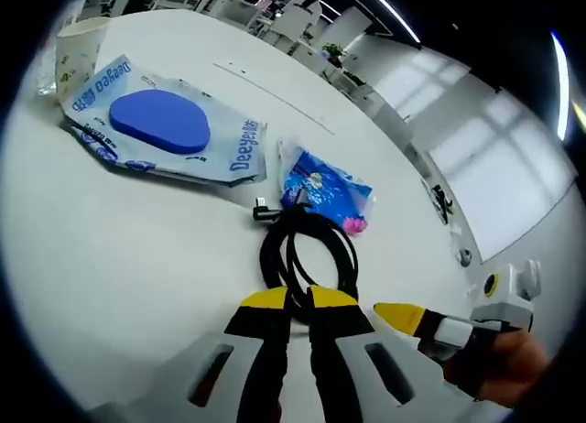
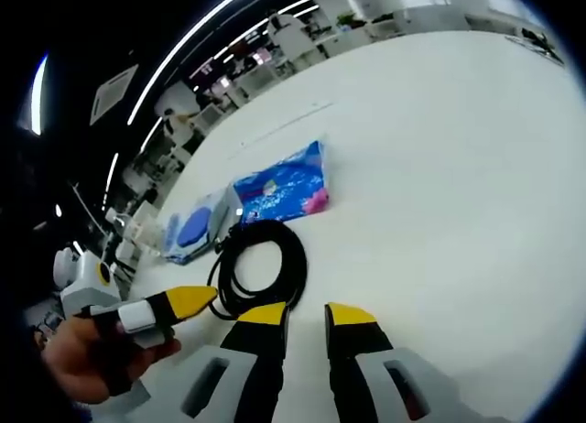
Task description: Arrange the tabletop items into an orderly group along one side of the table until the central work area is clear of visible clutter.
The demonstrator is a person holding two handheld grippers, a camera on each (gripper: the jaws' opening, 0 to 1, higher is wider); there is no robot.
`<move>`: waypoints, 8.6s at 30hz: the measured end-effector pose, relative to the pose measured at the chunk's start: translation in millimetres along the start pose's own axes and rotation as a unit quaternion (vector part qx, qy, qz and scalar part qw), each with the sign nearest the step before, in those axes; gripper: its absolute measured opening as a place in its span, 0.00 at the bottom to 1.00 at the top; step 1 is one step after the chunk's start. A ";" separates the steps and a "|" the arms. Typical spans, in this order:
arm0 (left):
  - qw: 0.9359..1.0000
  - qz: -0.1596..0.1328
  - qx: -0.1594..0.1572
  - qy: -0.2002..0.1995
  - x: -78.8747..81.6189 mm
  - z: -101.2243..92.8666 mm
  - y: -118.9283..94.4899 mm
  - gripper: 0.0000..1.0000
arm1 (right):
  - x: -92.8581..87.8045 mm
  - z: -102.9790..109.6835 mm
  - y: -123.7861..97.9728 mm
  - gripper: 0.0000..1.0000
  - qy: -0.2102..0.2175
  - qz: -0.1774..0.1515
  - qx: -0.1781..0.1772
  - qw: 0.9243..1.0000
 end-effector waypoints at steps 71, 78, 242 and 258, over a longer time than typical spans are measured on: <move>0.995 0.050 -0.012 0.081 5.0 46.0 -67.3 0.03 | -47.1 71.2 14.6 0.01 -0.055 0.014 -0.001 0.998; 0.996 0.048 -0.015 0.080 10.8 43.0 -59.4 0.02 | -46.6 71.3 4.9 0.00 -0.042 0.000 -0.007 0.999; 0.964 -0.064 -0.009 0.258 137.2 194.6 -241.6 0.50 | 47.5 27.0 0.6 0.39 -0.180 -0.073 0.001 0.981; 0.957 -0.064 -0.041 0.281 140.8 177.8 -246.0 0.55 | 16.0 78.8 -56.1 0.64 -0.205 -0.073 0.076 0.973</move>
Point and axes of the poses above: the point that each gripper's makers call its tool centre point, and the gripper's own axes: y roughly forward along the fingers, z roughly to its left, x roughly out of its top, the point moved 5 cm from there along -y, roughly backward along the fingers, and after that the axes turned 9 degrees about -z, right-handed, at the moved point
